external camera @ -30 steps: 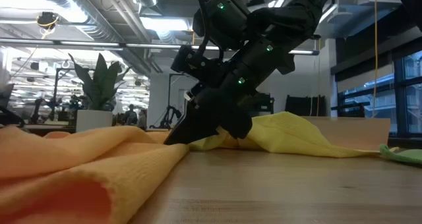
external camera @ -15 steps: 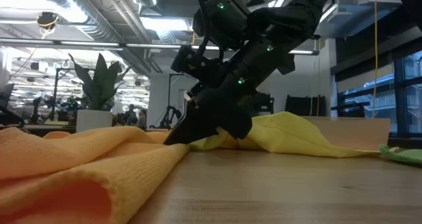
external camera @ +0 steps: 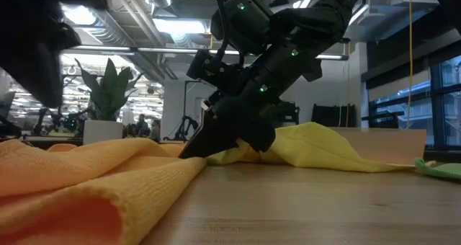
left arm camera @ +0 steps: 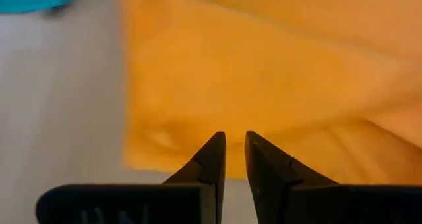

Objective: Roll microfiber towels into tight, uniform cylinder then place into a basket
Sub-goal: Roll the orange microfiber towel

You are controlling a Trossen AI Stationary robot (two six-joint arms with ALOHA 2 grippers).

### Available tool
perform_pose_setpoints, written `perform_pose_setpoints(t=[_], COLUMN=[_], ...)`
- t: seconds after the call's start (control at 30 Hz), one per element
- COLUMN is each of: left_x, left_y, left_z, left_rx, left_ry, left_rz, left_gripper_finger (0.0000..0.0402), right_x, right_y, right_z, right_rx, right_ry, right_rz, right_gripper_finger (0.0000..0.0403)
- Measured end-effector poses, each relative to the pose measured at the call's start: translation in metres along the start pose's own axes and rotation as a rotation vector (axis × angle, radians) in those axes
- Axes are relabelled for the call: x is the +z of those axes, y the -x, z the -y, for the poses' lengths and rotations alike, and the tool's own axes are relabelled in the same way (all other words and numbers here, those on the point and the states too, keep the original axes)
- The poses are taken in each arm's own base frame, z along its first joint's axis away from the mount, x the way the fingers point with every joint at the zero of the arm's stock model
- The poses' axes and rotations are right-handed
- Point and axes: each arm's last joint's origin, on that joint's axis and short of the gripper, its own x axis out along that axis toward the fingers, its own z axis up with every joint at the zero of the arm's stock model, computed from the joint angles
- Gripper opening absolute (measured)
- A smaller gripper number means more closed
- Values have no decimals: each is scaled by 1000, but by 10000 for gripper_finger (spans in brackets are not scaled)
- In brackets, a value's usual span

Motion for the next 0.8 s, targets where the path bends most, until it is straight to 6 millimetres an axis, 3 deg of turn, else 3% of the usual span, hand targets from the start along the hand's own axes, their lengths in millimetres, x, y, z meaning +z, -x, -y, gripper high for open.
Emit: perform_pose_setpoints(t=[0.33, 0.6, 0.8], left_x=[20, 9, 12], left_y=[-13, -34, -36], left_z=[-20, -38, -37], left_rx=[50, 121, 85], left_ry=[132, 308, 304], left_rz=[-61, -145, -130], left_gripper_finger=[49, 49, 49], right_x=[0, 0, 0], right_y=[0, 0, 0], right_z=[0, 0, 0], right_rx=[-1, -1, -1], right_ry=[2, 4, 6], right_rz=[3, 4, 4], right_gripper_finger=[5, 5, 5])
